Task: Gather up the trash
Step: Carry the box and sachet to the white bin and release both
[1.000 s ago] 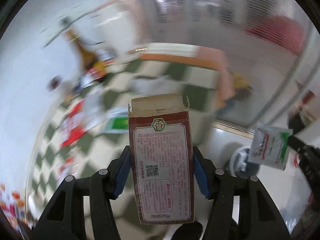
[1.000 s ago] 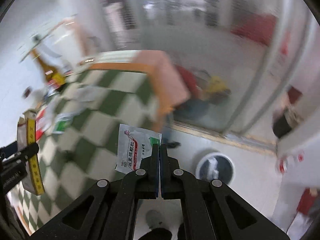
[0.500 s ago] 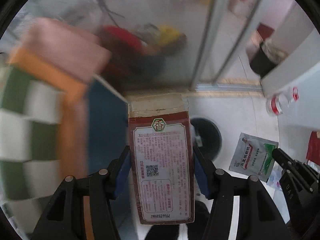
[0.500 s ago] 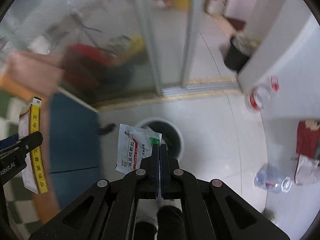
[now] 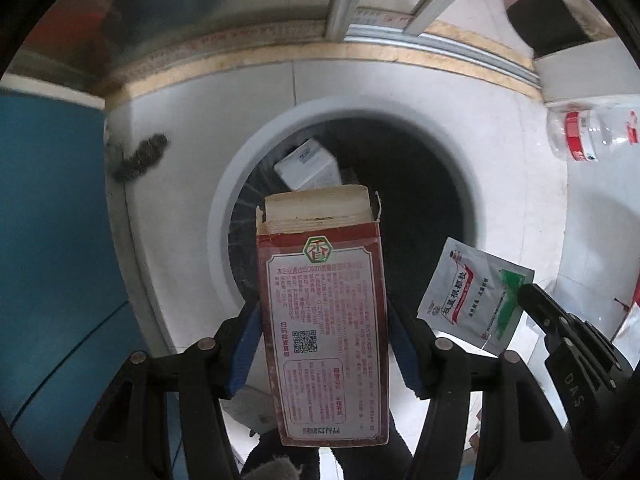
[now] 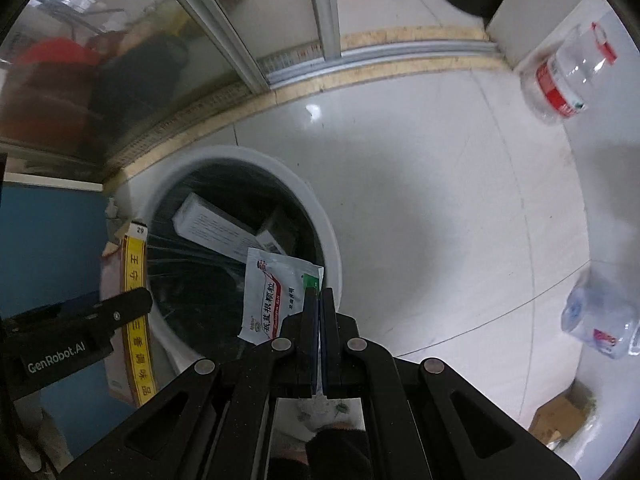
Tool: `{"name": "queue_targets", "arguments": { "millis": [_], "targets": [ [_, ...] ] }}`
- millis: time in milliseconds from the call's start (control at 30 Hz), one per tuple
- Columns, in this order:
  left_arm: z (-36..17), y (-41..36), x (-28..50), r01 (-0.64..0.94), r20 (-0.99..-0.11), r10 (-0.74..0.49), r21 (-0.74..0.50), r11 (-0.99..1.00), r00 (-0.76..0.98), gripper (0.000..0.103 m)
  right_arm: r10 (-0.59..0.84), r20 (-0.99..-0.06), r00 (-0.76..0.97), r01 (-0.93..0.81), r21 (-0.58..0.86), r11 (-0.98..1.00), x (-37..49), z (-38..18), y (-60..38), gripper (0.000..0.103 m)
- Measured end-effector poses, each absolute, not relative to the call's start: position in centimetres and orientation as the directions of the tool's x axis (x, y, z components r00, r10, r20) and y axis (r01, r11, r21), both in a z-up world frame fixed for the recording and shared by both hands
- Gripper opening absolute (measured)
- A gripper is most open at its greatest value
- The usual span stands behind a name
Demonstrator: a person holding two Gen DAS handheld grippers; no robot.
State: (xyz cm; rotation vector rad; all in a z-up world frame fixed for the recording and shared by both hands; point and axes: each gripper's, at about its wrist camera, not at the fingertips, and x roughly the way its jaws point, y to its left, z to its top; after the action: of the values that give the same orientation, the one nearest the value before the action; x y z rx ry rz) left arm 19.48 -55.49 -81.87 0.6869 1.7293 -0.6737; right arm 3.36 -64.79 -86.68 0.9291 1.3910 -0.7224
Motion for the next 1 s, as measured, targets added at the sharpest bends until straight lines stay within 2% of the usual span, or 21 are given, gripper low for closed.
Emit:
{"name": "queue_targets", "arguments": {
  "millis": [67, 133, 200, 267, 333, 433, 467, 533, 700, 1000],
  "targets": [
    [-82.0, -55.2, 19.8, 0.728, -0.967, 0.107, -0.098, 0.679, -0.229, 0.063, 0.117, -0.990, 0.078, 0.867, 0.125, 0.482, 3.4, -87.6, -64.7, 0.000],
    [-81.9, -54.9, 20.2, 0.722, -0.971, 0.103, -0.089, 0.686, -0.217, 0.094, 0.143, -0.987, 0.075, 0.865, 0.135, 0.484, 3.8, -88.1, -64.6, 0.001],
    [-81.7, -54.5, 20.5, 0.711, -0.972, 0.098, -0.087, 0.697, -0.215, 0.102, 0.156, -0.985, 0.070, 0.864, 0.138, 0.484, 4.1, -88.1, -64.5, 0.002],
    [-81.3, -54.2, 20.8, 0.706, -0.974, 0.097, -0.078, 0.704, -0.204, 0.102, 0.154, -0.986, 0.054, 0.860, 0.125, 0.495, 4.4, -88.0, -64.4, 0.010],
    [-81.0, -53.8, 21.0, 0.708, -0.979, 0.096, -0.062, 0.704, -0.182, 0.102, 0.149, -0.987, 0.053, 0.862, 0.121, 0.492, 4.5, -87.7, -64.4, 0.049],
    [-79.9, -53.3, 21.4, 0.704, -0.987, 0.086, -0.035, 0.709, -0.135, 0.102, 0.123, -0.991, 0.048, 0.855, 0.104, 0.507, 4.6, -86.5, -64.4, 0.075],
    [-79.3, -53.1, 21.4, 0.704, -0.991, 0.079, -0.021, 0.710, -0.110, 0.102, 0.121, -0.992, 0.048, 0.851, 0.104, 0.514, 4.7, -86.1, -64.4, 0.080],
    [-77.5, -52.5, 21.2, 0.703, -0.996, 0.074, 0.017, 0.711, -0.051, 0.102, 0.115, -0.992, 0.047, 0.843, 0.101, 0.529, 4.7, -85.1, -64.2, 0.102],
    [-71.9, -51.1, 20.3, 0.691, -0.997, 0.074, 0.067, 0.720, 0.018, 0.102, 0.077, -0.996, 0.033, 0.813, 0.072, 0.577, 4.5, -80.1, -63.3, 0.103],
    [-56.9, -48.7, 18.0, 0.674, -0.998, 0.016, 0.053, 0.737, 0.061, 0.102, 0.008, -0.997, 0.070, 0.782, 0.060, 0.620, 2.7, -64.2, -60.8, 0.103]
  ]
}}
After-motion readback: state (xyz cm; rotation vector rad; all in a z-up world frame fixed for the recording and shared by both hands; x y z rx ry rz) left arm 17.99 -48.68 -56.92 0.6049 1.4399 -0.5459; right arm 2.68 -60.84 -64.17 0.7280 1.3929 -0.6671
